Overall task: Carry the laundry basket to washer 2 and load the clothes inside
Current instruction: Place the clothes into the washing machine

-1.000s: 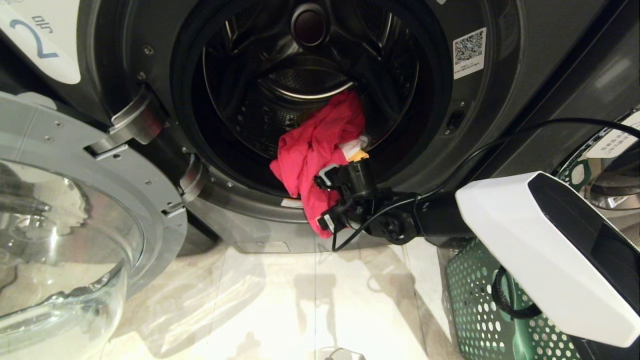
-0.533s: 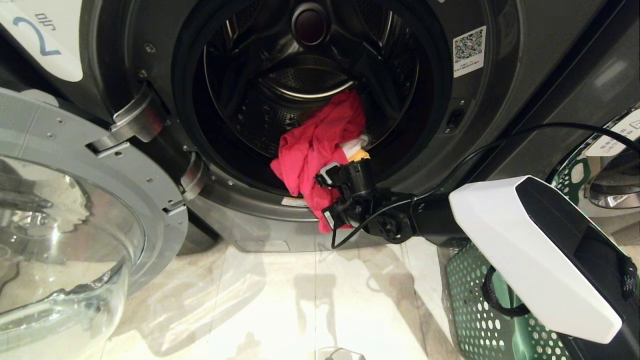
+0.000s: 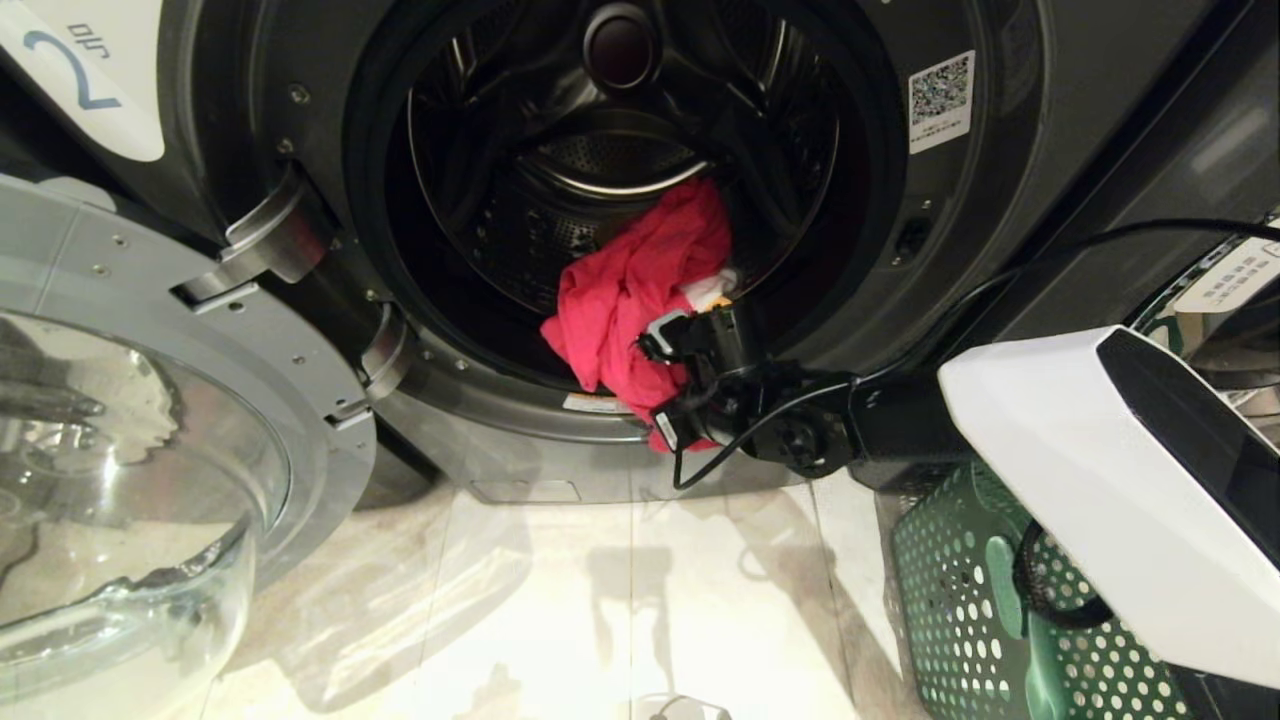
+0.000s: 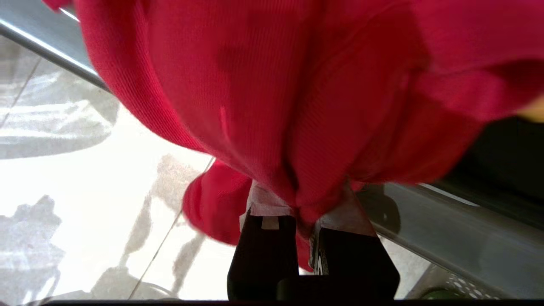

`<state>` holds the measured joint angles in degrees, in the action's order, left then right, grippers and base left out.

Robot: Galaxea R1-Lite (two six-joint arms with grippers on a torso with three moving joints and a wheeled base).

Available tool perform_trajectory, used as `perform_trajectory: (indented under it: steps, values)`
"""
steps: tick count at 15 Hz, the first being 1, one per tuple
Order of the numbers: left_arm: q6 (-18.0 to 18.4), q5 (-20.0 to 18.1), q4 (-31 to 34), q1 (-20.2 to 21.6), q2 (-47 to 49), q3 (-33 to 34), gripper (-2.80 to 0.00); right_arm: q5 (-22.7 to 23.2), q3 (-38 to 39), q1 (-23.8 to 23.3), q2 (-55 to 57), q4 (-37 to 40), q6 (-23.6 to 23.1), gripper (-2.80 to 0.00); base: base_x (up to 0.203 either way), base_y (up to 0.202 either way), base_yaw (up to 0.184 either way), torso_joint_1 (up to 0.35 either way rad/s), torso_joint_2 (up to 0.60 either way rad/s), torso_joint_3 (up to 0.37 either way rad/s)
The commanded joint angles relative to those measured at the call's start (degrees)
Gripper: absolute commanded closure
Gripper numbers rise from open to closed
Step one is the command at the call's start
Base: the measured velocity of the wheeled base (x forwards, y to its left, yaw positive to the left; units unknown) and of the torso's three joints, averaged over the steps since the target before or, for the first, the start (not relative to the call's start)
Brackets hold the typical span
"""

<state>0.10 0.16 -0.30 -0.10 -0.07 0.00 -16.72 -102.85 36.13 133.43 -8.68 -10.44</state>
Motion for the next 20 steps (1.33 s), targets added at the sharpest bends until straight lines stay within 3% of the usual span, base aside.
perform_trajectory:
  steps: [1, 5, 10, 15, 20]
  values:
    - [-0.01, 0.02, -0.05, 0.01, -0.01, 0.0, 0.0, -0.14, 2.93, -0.01, -4.67, 0.23, 0.03, 0.0, 0.0, 0.0, 0.0, 0.0, 0.0, 0.0]
    - [-0.01, 0.02, -0.05, 0.01, -0.01, 0.0, 0.0, 0.2, 6.62, 0.08, -10.91, -0.36, 2.25, 0.0, 0.0, 0.0, 0.0, 0.0, 0.0, 0.0]
    - [-0.01, 0.02, -0.05, 0.01, -0.01, 0.0, 0.0, 0.27, 4.98, -0.01, -8.22, -9.15, 2.35, 0.0, 0.0, 0.0, 0.0, 0.0, 0.0, 0.0]
    - [-0.01, 0.02, -0.05, 0.01, -0.01, 0.0, 0.0, 0.55, -8.27, -0.38, 1.83, -10.41, 2.49, 0.0, 0.0, 0.0, 0.0, 0.0, 0.0, 0.0]
    - [-0.01, 0.02, -0.05, 0.01, -0.01, 0.0, 0.0, 9.85, -11.13, -2.91, 6.29, -30.31, 1.22, 0.0, 0.0, 0.0, 0.0, 0.0, 0.0, 0.0]
